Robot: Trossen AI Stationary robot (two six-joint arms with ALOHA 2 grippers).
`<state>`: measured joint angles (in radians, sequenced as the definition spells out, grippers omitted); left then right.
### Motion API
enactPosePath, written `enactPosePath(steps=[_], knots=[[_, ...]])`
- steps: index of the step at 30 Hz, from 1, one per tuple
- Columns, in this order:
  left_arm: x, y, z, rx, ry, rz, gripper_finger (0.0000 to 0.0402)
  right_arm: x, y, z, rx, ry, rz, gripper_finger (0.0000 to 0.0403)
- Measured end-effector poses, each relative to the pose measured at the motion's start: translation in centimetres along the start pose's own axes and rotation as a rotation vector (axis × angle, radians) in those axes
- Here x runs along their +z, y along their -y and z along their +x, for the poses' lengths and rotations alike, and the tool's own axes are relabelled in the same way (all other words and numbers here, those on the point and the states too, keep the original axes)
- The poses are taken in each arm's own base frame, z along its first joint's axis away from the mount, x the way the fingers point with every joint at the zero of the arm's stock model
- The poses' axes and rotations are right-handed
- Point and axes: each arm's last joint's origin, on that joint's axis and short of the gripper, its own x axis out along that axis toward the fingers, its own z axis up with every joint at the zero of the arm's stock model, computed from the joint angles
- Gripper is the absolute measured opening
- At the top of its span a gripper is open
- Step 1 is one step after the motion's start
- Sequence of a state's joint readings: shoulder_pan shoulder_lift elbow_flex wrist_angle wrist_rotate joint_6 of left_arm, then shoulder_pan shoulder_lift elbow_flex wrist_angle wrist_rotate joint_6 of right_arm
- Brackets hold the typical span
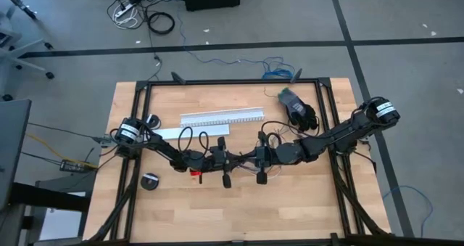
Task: Ziptie cables
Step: Wrap the colored wires together using a zip tie
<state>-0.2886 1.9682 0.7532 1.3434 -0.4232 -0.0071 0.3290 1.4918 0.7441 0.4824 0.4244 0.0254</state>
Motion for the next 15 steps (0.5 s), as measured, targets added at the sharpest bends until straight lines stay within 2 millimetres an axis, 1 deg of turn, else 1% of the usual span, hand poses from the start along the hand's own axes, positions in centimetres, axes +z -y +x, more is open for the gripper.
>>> enactPosePath(steps=[15], knots=[[0.00, -0.02, 0.00, 0.002, 0.000, 0.002, 0.0000, 0.34, -0.01, -0.01, 0.002, 0.034, 0.011, 0.0000]])
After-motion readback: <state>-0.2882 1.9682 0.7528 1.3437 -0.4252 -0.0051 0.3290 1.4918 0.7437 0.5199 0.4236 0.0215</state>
